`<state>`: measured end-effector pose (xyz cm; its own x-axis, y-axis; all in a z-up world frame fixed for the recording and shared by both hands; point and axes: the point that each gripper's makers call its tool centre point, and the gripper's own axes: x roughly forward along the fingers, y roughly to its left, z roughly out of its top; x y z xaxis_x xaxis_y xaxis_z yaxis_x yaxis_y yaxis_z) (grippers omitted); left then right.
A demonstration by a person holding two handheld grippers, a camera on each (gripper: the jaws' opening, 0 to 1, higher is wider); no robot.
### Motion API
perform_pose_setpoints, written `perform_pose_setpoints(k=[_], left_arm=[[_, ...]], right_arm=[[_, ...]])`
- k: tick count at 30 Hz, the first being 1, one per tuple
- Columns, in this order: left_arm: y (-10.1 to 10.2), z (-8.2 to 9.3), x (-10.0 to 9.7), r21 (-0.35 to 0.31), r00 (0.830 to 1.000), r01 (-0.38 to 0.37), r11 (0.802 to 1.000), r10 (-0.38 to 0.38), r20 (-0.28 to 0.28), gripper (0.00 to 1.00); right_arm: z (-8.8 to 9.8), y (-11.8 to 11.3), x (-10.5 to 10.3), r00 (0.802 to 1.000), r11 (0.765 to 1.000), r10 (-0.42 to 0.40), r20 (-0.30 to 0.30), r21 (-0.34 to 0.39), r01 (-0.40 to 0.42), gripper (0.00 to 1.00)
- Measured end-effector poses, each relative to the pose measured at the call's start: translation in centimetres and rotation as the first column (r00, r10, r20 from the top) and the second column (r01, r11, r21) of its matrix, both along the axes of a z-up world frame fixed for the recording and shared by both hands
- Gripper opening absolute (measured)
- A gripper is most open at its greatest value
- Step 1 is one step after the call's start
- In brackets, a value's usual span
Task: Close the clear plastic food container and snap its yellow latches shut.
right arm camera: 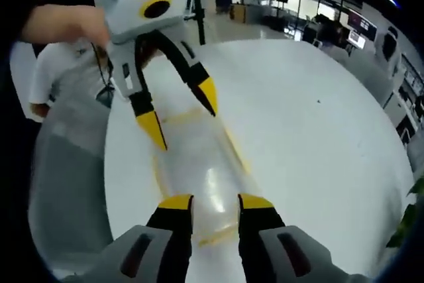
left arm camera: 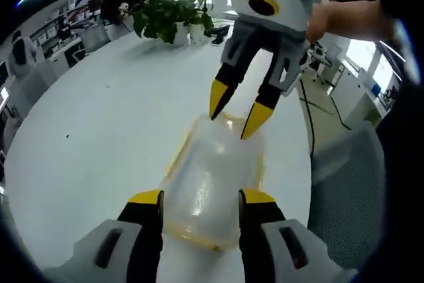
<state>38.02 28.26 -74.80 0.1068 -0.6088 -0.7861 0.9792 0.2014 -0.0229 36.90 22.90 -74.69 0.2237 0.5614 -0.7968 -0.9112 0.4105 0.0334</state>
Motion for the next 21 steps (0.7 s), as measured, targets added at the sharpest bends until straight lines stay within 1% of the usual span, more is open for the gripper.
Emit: perform_pose_setpoints(k=[5,8,12,13,17,19,21], left_arm=[[-0.4,-0.1,-0.3,0.001,0.999,0.036,0.999,-0.036,0.002,0.43],[-0.8,0.0,-0.5,-0.012,0.999,0.049,0.999,-0.049,0.000,0.42],[-1.4,-0.1,-0.9,-0.024,0.998,0.068,0.997,-0.068,-0.015,0.41],[-1.3,-0.3,-0.9,-0.016,0.998,0.068,0.998,-0.068,-0.017,0.41],[-1.3,-0.6,-0.7,-0.004,0.997,0.074,0.997,-0.074,-0.010,0.39],[-1.3,-0.8,-0.6,0.002,0.997,0.081,0.997,-0.081,-0.004,0.38],[-1.3,-0.9,-0.8,-0.001,0.997,0.080,0.997,-0.080,-0.019,0.38]], right_arm=[[-0.4,0.8,0.2,1.000,0.999,0.019,0.011,-0.026,-0.019,0.25],[-0.3,1.2,0.2,0.999,0.999,0.028,0.017,-0.025,-0.027,0.25],[-0.7,1.6,0.2,0.998,0.997,0.056,0.027,-0.047,-0.055,0.24],[-0.8,1.6,0.3,0.998,0.997,0.058,0.024,-0.050,-0.057,0.24],[-0.5,2.4,0.7,0.998,0.998,0.059,0.010,-0.029,-0.059,0.25],[-0.6,2.6,0.9,0.998,0.998,0.061,0.014,-0.029,-0.061,0.25],[-0.8,2.7,1.2,0.998,0.998,0.058,0.021,-0.033,-0.057,0.24]])
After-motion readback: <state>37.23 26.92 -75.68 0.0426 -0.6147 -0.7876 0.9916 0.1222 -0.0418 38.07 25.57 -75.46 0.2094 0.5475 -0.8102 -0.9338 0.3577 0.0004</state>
